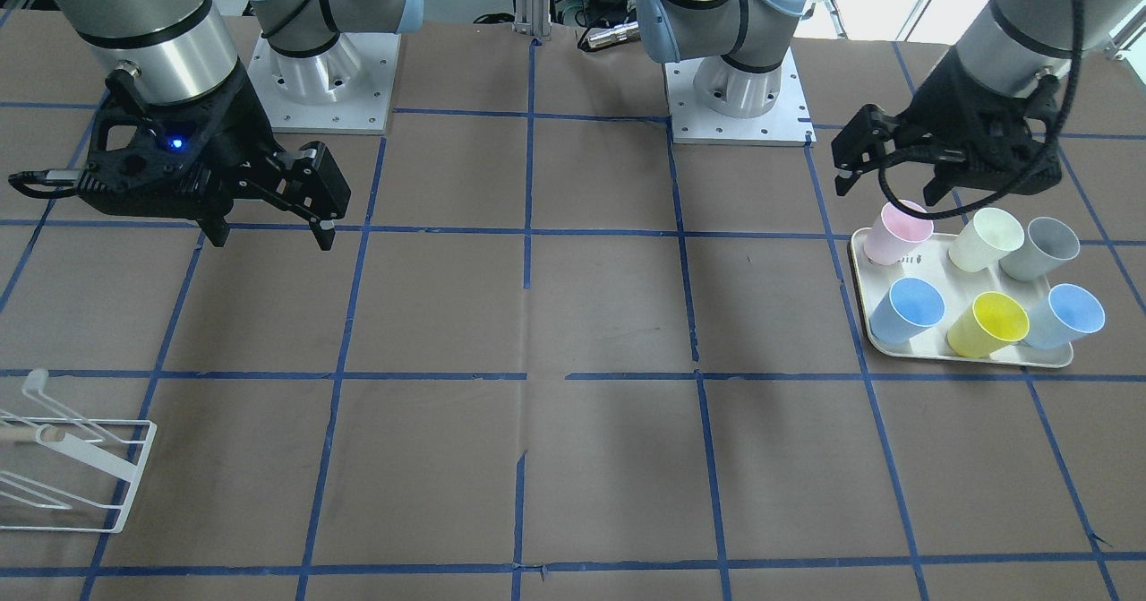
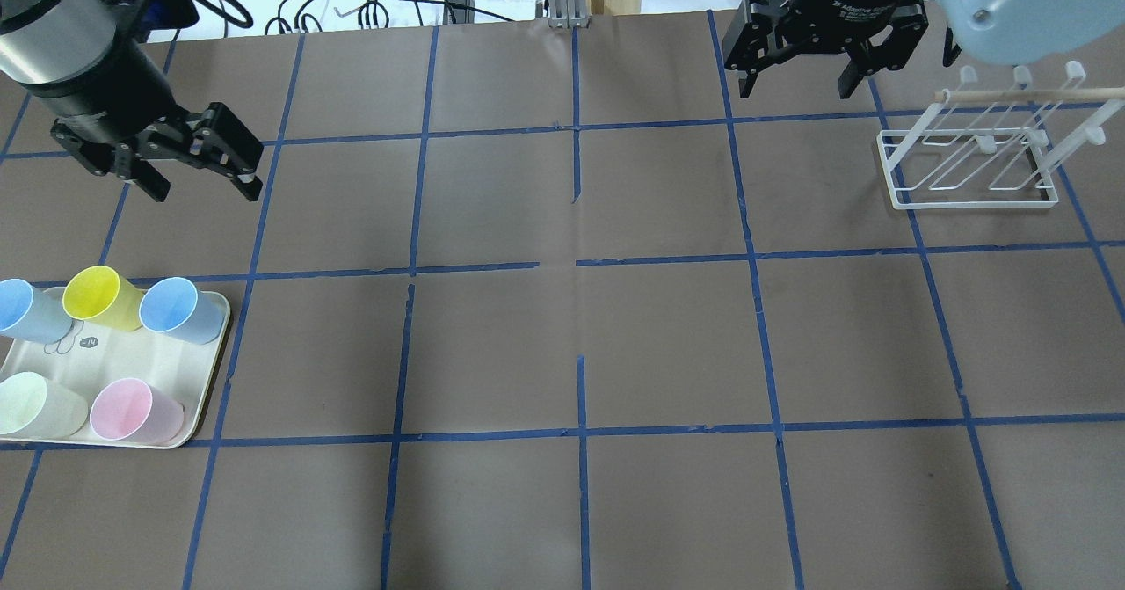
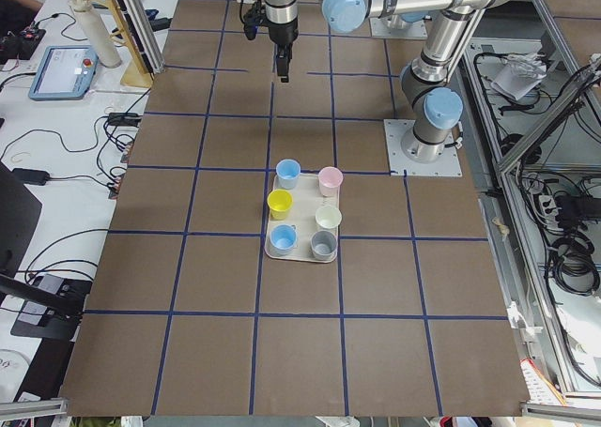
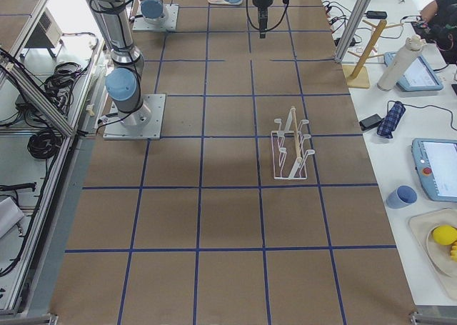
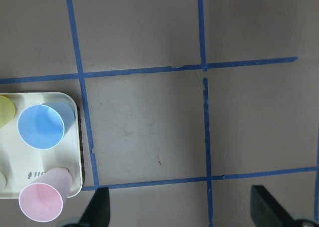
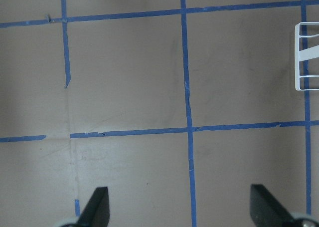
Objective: Transfer IKEA cup to right arm and place on rack
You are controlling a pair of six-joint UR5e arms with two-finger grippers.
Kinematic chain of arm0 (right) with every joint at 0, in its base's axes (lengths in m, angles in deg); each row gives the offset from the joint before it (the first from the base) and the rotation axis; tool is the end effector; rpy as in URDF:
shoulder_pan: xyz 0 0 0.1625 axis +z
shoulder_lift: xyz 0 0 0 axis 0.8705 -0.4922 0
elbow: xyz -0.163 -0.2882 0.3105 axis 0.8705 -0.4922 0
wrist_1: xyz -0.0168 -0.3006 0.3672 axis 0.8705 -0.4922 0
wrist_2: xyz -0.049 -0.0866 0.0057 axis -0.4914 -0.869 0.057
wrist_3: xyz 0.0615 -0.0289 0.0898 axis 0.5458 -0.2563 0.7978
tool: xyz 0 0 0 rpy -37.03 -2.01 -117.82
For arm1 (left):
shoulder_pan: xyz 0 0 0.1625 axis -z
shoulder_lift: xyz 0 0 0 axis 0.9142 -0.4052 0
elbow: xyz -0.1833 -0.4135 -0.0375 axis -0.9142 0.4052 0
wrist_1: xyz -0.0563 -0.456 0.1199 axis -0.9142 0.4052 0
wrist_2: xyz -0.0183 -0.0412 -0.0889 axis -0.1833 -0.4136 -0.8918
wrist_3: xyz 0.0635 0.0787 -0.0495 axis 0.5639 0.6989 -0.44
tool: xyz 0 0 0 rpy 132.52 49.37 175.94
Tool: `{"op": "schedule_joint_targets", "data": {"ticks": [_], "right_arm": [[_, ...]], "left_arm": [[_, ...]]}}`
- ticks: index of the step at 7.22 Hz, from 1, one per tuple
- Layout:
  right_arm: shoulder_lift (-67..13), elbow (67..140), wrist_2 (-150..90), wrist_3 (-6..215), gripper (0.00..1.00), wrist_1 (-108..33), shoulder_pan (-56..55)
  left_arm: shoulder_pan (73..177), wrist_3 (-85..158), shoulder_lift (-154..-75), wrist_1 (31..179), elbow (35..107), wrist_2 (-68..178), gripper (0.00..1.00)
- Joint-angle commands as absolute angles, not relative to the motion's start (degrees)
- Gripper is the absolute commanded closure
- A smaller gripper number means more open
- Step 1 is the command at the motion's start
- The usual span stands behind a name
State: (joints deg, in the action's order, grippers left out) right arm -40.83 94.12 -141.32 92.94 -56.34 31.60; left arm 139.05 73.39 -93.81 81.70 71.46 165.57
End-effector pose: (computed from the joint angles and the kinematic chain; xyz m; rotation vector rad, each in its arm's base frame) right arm 0.1592 -0.6092 0.5161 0.0763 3.0993 -0.1680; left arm 0.0291 -0.5561 0.4931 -0.1445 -3.0977 -0.0895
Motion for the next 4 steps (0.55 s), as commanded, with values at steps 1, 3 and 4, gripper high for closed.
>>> {"op": "schedule_joint_targets", "data": {"ticks": [1,3,4], "right_arm": [[-40.9,94.2,-141.7,92.9,0.0,-56.3,31.6],[-40.9,94.2,-141.6,93.0,0.0,-56.3,31.7],[-41.0,94.2,-141.6,93.1,0.0,-56.2,31.7]], "left_arm": [[128.1,88.2,-96.6,80.8,71.3,165.6,0.0],[122.3,101.2,-102.7,73.6,71.7,165.7,0.0],[120.7,105.4,-106.0,68.9,71.5,165.8,0.0]]}}
